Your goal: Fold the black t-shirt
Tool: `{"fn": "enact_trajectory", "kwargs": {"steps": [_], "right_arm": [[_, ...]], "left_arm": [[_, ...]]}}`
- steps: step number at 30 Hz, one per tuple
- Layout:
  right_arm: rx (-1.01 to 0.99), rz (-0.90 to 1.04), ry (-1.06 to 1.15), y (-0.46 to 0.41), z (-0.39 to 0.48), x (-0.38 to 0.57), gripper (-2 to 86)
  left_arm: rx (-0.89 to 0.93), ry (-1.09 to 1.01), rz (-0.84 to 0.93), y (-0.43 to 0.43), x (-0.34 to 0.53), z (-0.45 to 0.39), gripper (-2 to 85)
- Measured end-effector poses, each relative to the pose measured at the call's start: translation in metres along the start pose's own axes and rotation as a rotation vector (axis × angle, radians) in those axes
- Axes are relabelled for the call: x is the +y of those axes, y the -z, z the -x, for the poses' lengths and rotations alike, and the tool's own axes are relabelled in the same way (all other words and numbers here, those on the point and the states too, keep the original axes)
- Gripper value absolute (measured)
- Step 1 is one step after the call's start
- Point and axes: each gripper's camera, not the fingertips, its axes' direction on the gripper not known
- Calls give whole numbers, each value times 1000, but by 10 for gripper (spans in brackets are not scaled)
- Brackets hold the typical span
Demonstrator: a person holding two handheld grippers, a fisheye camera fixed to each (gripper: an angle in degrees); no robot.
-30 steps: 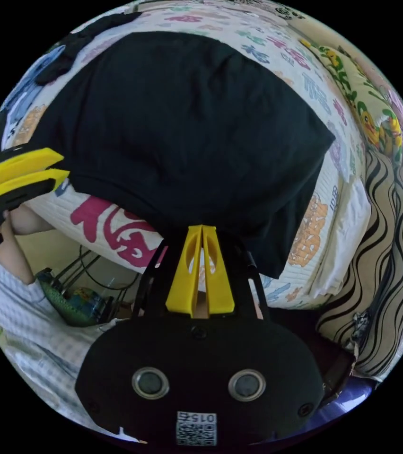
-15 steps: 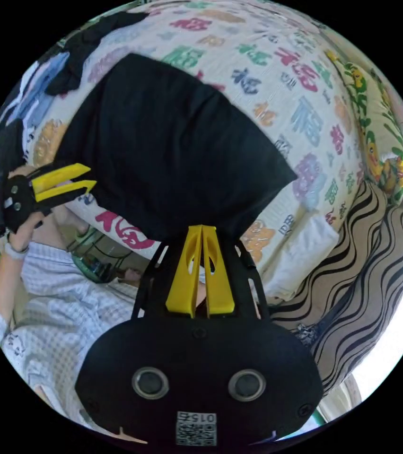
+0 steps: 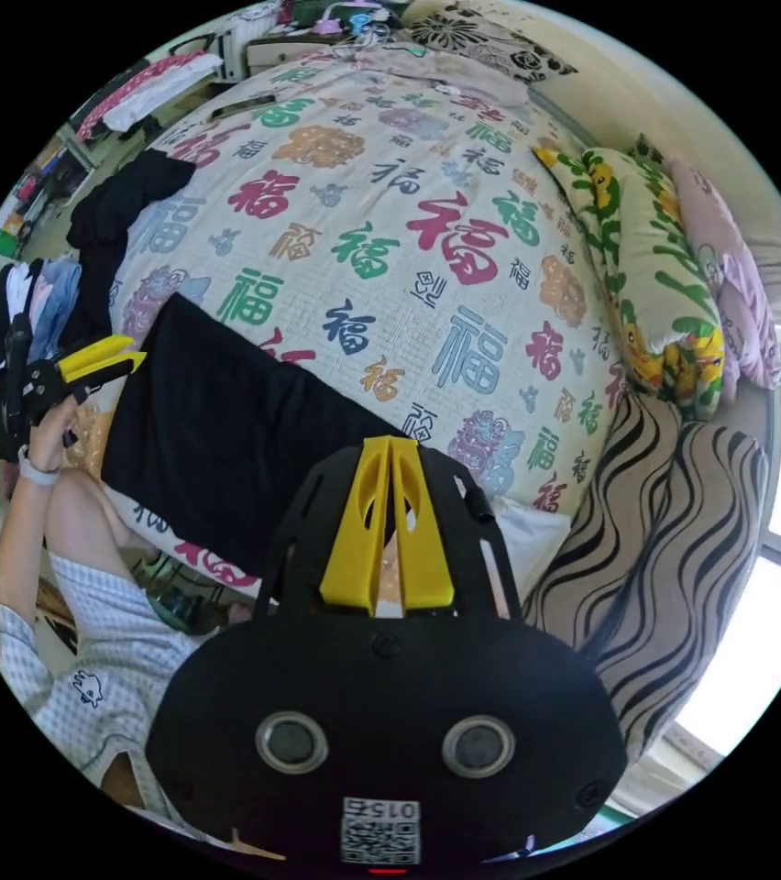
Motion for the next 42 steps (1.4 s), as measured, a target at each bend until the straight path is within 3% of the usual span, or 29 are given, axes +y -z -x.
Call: {"fn": "enact_trajectory", "kwargs": {"steps": [8,12,16,20,23,28,32,35,39,42], "right_arm": [[-459,39,-372,-165,-138,51,77],[-562,25,-549,-226,-185,84,115],[-728,38,-543,-263,-195,91,90],[-645,23,-497,-275,-197,97,17],[-584,-4,-491,-273,-211,107,5],[-593,-34,-531,-289,-223,116,19],[-525,-125,-506,-278,-216,130,47],[-552,-213,-412,-260,-203,162,60],[-684,-229,-222,-256,-148,212,68],[-719,-205,-134,-268,-94,231,64]], "left_arm": [[88,110,-15,-30,-12,43,114],[81,176,-43,-36,-28,57,121],[99,204,-25,-44,-41,68,111],[81,109,19,-47,-51,66,26],[89,128,-46,-32,-48,75,11],[63,162,-65,-34,-39,83,17],[-5,129,-55,-23,-30,72,71],[-38,10,-90,13,1,57,77],[170,-221,-7,36,73,10,82],[204,-325,44,31,120,-32,82]]}}
